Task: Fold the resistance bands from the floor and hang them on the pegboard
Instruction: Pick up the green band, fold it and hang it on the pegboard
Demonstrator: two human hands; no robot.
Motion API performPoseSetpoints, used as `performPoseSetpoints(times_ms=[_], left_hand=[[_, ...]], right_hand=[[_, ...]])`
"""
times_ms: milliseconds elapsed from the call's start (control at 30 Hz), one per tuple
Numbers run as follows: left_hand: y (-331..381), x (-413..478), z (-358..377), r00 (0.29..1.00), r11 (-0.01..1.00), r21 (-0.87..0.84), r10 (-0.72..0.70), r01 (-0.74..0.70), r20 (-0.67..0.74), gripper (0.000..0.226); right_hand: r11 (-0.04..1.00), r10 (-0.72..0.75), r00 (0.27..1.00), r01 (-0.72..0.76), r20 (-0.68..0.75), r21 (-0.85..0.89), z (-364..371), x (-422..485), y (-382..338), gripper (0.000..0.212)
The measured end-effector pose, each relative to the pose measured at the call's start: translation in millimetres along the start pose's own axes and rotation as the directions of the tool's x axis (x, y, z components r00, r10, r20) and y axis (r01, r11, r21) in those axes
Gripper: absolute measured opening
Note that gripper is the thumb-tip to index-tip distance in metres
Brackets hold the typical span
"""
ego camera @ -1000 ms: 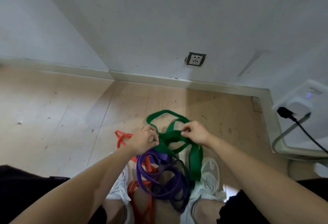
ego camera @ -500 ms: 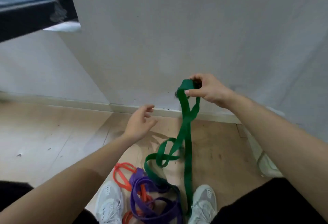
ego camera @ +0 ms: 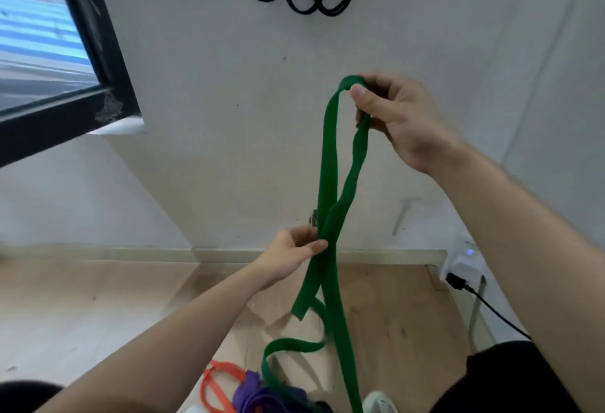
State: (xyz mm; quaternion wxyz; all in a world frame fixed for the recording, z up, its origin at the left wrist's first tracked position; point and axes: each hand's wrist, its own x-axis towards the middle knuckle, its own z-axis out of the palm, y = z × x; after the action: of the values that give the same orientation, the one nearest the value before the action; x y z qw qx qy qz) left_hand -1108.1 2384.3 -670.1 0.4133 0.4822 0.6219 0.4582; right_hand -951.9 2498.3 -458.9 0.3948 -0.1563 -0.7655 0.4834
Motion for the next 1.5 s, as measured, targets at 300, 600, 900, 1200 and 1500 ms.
performPoseSetpoints(times_ms=[300,600,900,1200,1500], left_hand=[[6.6,9.5,61.4,0.999,0.968,-0.250,-0.027,0.019,-0.028,0.040],[43.6,49.9,86.8,0.998,0.971,-0.231,0.058,-0.060,-0.014,0.022],[82.3,68.3,89.8,0.984,0.923,-0.362,0.163,-0.130,0.064,0.051],[16.6,57.7,87.3,0.992,0.986,-0.164,0.020,0.000,0.121,0.016],[32.6,53.7,-4.2,0.973,0.963,-0.268,-0.075,0.013,-0.220,0.016]], right_hand=[[0.948,-0.054,0.986,0.100,-0.158,0.301,-33.6,1.2,-25.5,0.013],[0.945,-0.055,0.972,0.123,-0.226,0.302,-63.9,-1.0,-29.5,0.012],[0.977,-0.005,0.994,0.027,-0.105,0.213,-86.4,-9.7,-15.3,0.015],[0.941,0.079,0.940,0.039,-0.332,0.336,-114.8,-11.7,3.8,0.012],[0.942,0.324,0.901,-0.335,-0.289,0.010,-122.2,-23.7,81.9,0.015]])
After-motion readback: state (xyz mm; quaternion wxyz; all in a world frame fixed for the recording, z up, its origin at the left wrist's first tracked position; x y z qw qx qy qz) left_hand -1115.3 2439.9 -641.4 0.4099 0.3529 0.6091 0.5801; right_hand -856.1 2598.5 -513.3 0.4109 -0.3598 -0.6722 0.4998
